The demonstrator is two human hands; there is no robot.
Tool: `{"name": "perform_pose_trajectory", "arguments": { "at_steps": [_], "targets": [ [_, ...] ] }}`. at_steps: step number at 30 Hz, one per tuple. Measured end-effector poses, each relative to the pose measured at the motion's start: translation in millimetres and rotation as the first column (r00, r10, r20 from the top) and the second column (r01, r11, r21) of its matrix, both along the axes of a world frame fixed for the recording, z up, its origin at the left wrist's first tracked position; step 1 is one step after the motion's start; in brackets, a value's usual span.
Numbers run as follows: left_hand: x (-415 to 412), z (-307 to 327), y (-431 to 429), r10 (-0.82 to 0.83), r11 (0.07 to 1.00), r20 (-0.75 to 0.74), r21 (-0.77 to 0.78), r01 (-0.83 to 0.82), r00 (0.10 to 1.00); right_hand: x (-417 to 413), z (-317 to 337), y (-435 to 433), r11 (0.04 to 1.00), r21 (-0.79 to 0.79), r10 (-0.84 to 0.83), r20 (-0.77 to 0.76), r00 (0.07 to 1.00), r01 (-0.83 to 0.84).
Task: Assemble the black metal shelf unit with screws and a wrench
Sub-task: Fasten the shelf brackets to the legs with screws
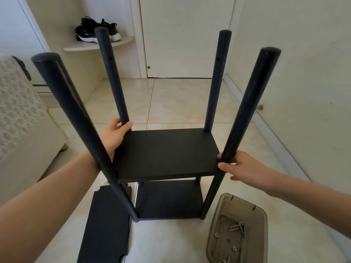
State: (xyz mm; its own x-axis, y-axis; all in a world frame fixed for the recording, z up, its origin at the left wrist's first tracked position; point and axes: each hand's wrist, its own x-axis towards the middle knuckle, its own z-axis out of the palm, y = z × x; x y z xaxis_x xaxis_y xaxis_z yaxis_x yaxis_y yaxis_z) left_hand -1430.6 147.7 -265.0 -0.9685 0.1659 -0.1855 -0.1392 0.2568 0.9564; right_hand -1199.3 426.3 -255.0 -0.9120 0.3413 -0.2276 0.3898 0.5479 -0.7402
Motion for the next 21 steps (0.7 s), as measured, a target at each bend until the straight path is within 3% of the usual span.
{"name": "perform_pose_trajectory", "arguments": {
  "at_steps": [8, 12, 21],
  "targets": [
    [-8.2, -1.4, 5.5, 0.083, 0.995, -0.020, 0.048, -0.082, 0.996, 3.6, -3.1, 4.4, 1.000, -0.025, 0.005, -0.006, 1.000, -0.005],
    [-9.3, -8.9, 2.4, 0.183, 0.972, -0.047, 0.156, -0.174, 0.982, 3.9, -2.9, 4.9, 0.999, -0.033, 0.016, 0.004, 1.000, -0.016],
    [4.5, -5.6, -5.3, 0.117, 0.986, 0.011, 0.120, -0.117, 0.993, 6.2, -4.4, 7.5, 0.998, -0.033, 0.048, -0.004, 0.999, -0.048]
  ]
}}
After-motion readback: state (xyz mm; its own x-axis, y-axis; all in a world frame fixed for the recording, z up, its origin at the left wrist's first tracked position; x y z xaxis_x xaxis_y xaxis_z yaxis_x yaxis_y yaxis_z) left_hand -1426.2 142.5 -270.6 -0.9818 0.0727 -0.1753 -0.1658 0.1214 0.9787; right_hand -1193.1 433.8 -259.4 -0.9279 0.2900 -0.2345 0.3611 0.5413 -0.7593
